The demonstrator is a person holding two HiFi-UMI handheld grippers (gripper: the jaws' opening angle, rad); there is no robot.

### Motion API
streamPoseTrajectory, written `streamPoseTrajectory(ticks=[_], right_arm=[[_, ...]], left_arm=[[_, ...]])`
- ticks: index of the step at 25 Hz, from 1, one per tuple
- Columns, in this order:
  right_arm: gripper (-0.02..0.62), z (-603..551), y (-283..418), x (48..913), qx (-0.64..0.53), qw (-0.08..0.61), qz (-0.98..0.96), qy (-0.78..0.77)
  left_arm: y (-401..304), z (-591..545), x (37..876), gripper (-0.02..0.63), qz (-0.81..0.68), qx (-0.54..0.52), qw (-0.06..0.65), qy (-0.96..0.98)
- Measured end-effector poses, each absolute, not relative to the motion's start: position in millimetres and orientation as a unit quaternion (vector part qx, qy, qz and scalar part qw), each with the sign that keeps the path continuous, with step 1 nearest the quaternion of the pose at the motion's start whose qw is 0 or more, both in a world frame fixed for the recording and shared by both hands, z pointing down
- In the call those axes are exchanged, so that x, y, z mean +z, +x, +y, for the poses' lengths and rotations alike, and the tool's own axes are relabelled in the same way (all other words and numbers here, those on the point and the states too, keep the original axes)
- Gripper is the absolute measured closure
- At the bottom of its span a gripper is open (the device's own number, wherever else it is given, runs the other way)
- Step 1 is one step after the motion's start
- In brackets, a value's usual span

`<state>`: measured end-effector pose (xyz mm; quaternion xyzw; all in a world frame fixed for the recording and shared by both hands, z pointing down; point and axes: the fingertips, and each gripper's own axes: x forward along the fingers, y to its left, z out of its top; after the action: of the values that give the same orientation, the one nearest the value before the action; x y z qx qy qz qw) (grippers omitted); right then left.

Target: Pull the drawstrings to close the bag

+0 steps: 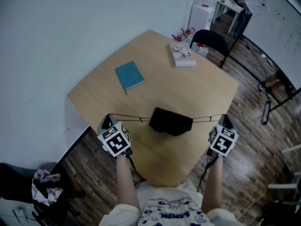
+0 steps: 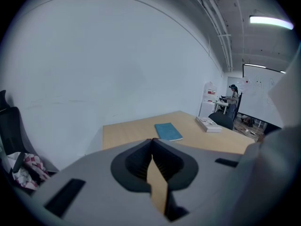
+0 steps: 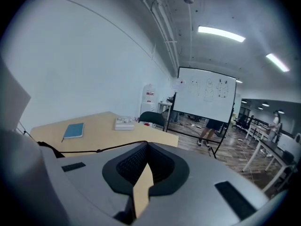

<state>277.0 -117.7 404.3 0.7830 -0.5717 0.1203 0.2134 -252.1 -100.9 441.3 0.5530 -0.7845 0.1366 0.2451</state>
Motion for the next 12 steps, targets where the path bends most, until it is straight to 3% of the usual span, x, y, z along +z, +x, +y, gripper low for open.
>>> streamPoseTrajectory(ticks=[12], right_arm=[[0.580,-99,196,502,0.229,0.315,-0.685,0.615]], left_arm=[[-159,-89,494,0.597,-0.664,0.202,0.283,0.662]])
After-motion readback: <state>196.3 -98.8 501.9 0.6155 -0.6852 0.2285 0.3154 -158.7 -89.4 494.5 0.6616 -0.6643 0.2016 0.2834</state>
